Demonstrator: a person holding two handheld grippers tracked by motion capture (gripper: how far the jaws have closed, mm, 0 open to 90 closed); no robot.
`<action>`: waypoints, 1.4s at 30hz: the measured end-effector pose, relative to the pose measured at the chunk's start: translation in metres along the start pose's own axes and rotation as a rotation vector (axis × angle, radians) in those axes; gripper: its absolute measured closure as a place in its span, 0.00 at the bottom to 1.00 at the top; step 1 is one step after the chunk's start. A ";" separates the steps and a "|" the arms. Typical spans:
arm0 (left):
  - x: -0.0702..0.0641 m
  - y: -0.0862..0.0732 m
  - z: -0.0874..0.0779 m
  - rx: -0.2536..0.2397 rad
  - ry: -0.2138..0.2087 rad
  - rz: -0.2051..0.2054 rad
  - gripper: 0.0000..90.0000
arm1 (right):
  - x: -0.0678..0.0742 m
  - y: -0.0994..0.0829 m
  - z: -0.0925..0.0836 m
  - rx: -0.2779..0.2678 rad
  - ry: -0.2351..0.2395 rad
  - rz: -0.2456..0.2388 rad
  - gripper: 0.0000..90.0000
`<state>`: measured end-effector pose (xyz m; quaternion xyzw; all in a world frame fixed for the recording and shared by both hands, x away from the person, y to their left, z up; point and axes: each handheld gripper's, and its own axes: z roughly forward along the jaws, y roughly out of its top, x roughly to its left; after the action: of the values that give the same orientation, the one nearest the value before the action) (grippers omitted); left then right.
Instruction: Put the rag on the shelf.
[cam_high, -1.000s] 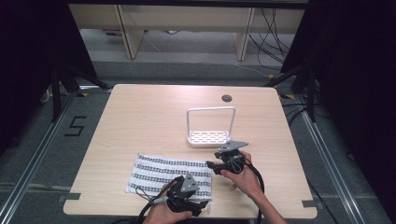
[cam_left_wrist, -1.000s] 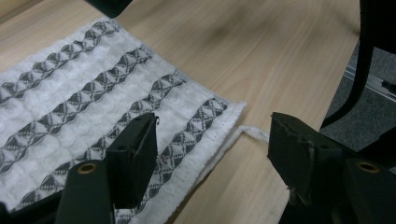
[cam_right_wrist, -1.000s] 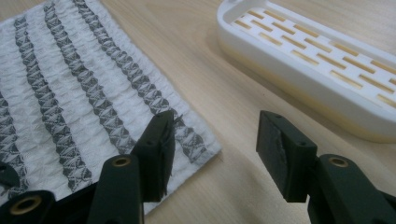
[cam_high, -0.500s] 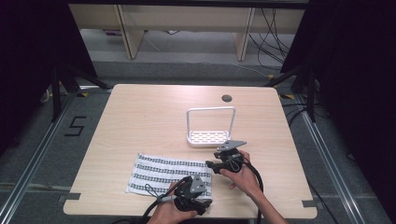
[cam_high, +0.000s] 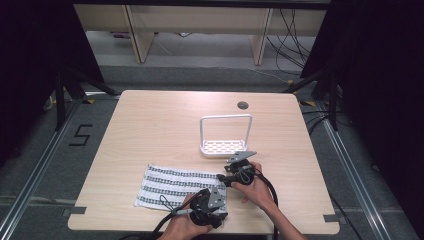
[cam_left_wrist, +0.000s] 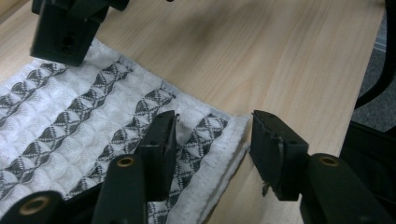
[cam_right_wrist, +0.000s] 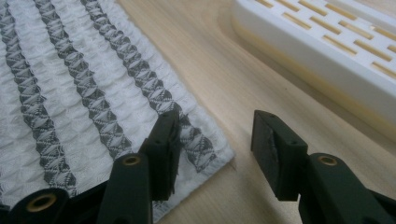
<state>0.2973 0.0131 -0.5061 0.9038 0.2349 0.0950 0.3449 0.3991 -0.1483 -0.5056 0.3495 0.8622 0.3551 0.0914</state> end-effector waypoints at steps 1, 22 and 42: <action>0.000 0.000 0.000 0.005 -0.008 0.010 0.59 | 0.001 0.000 0.000 0.017 -0.007 0.010 0.61; 0.010 -0.001 -0.012 -0.033 0.013 0.041 0.94 | 0.001 0.000 -0.007 -0.033 0.074 0.005 0.95; 0.027 0.008 -0.058 -0.131 0.005 -0.022 0.96 | 0.008 0.019 -0.041 -0.139 0.110 0.055 0.95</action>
<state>0.3046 0.0546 -0.4574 0.8765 0.2389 0.1087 0.4036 0.3868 -0.1554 -0.4622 0.3459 0.8293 0.4350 0.0578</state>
